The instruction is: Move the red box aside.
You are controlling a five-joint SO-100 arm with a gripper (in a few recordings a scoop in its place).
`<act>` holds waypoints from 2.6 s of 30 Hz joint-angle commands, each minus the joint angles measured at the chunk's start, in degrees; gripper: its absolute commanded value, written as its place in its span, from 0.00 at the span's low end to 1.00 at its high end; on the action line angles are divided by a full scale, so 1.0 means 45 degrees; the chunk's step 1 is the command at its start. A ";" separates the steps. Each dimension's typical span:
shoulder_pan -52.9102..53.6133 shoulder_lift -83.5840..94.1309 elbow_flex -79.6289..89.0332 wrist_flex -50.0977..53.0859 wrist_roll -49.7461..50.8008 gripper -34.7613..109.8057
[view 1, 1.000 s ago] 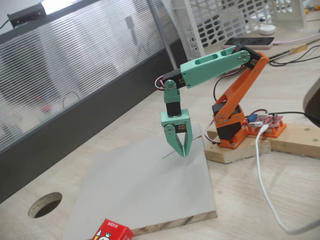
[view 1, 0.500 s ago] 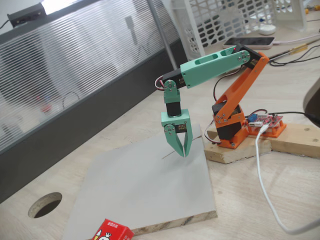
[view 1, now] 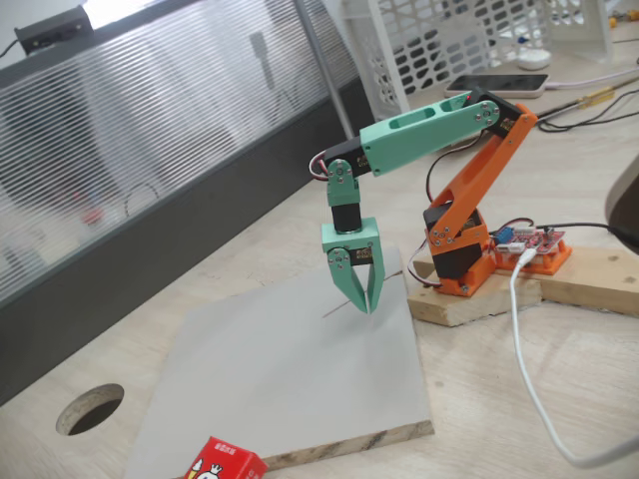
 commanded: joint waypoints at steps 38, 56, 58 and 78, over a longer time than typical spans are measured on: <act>-0.0117 0.0742 -0.0977 0.5742 0.0215 0.26; -0.0117 0.0801 -0.1348 0.7773 0.0215 0.26; -0.0117 0.0742 -0.1348 0.7773 0.0215 0.27; -0.0137 0.0723 -0.1328 0.7773 0.0176 0.27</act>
